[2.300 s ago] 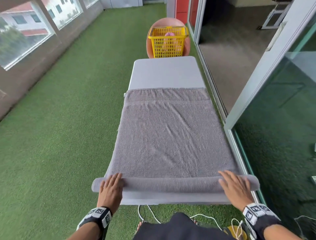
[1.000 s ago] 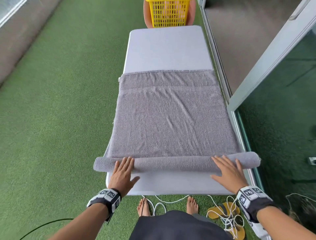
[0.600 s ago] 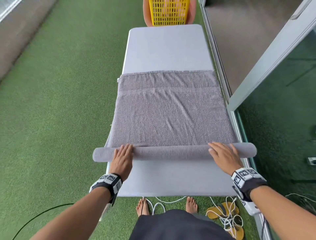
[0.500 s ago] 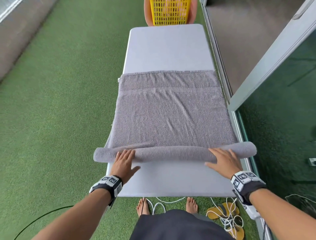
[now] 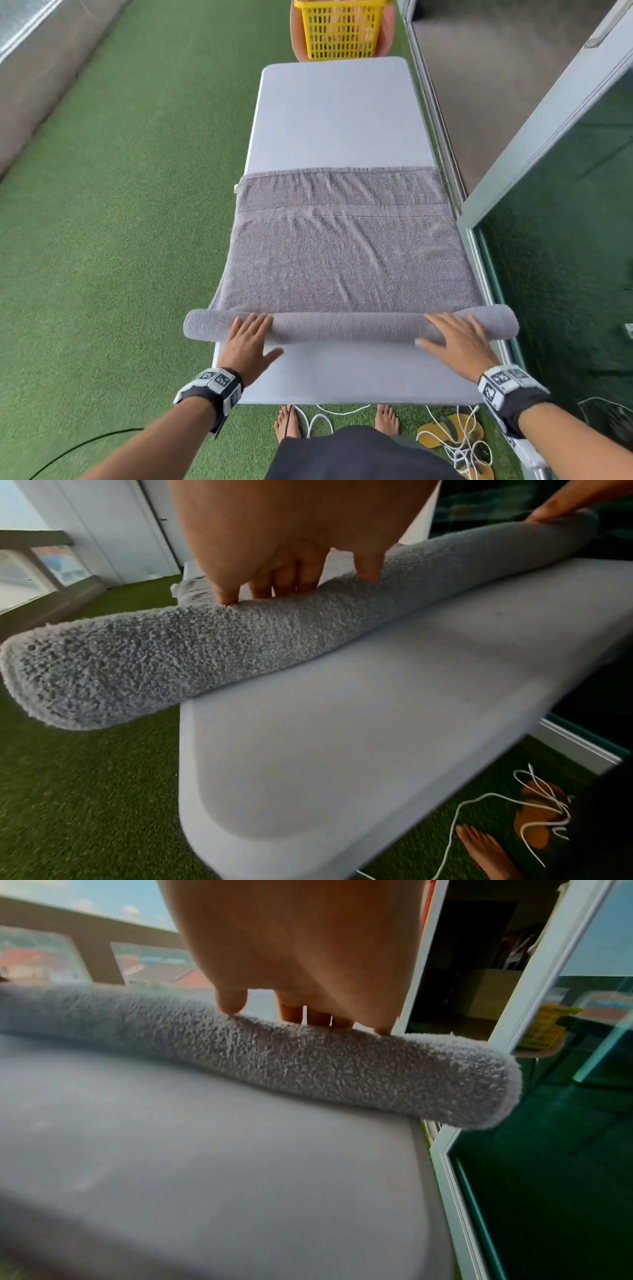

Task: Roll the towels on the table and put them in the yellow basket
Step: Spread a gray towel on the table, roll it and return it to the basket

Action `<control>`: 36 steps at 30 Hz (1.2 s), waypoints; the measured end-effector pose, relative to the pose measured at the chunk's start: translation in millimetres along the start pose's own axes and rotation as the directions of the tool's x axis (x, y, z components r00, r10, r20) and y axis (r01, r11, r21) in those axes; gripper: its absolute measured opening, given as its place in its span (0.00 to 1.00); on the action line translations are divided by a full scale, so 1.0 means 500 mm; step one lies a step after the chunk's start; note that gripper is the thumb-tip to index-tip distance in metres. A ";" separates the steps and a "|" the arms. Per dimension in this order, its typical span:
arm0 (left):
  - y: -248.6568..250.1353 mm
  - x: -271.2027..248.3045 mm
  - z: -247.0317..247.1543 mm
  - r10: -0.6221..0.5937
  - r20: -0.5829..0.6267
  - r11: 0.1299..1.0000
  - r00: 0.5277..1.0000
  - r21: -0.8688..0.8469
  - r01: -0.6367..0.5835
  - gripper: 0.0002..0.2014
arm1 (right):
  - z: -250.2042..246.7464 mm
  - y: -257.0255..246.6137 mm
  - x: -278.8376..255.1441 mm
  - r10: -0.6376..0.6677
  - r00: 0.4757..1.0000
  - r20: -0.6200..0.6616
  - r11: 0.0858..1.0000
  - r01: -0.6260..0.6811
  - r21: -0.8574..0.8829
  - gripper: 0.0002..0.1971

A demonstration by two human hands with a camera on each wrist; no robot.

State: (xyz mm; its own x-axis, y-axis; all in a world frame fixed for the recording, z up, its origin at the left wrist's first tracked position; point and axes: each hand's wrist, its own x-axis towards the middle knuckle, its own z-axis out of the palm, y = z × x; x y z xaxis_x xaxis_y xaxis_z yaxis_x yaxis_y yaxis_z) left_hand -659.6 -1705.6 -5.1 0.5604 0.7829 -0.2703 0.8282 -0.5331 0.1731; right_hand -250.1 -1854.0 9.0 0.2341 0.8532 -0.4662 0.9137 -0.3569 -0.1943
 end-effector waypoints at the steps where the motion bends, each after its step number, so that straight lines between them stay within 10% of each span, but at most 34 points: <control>1: -0.001 -0.009 0.006 0.016 0.015 0.999 1.000 0.031 -0.016 0.35 | 0.012 0.002 -0.015 -0.010 1.000 0.002 0.999 0.010 -0.045 0.33; 8: 0.002 -0.001 -0.015 0.003 0.006 0.998 1.000 0.057 -0.003 0.14 | -0.014 0.006 -0.018 0.029 0.997 0.072 0.997 -0.023 -0.074 0.20; 12: 0.002 0.030 -0.037 -0.067 -0.061 0.995 0.996 -0.077 0.062 0.35 | -0.038 -0.016 0.001 0.037 0.998 -0.048 0.999 -0.038 -0.014 0.23; 17: 0.006 -0.005 0.004 -0.024 0.086 0.999 0.996 0.049 0.019 0.38 | 0.020 -0.032 -0.035 0.030 1.000 0.000 0.994 -0.030 -0.104 0.34; 23: 0.025 -0.015 -0.013 -0.021 0.035 0.996 0.999 0.087 0.018 0.14 | -0.011 -0.050 -0.033 0.047 0.997 0.068 0.990 -0.037 -0.135 0.14; 28: 0.015 0.028 -0.042 -0.117 -0.092 0.991 0.989 -0.068 0.111 0.34 | -0.062 -0.052 0.013 0.080 0.995 -0.050 0.993 -0.084 -0.077 0.21; 33: 0.000 -0.001 -0.012 -0.061 0.096 0.997 0.994 0.057 0.055 0.38 | -0.012 -0.044 -0.017 0.053 0.998 0.013 0.995 -0.052 -0.079 0.35; 36: 0.002 -0.029 0.008 -0.019 0.041 0.999 0.999 0.045 0.017 0.25 | 0.006 -0.041 -0.052 0.051 0.998 -0.025 0.984 -0.054 -0.171 0.27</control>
State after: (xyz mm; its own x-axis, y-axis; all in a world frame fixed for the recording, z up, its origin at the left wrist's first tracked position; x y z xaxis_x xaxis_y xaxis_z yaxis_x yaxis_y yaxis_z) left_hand -666.9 -1718.8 -5.0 0.5438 0.7789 -0.3123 0.8363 -0.5337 0.1254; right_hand -276.1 -1870.2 22.4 0.2885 0.8430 -0.4541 0.9429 -0.3325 -0.0183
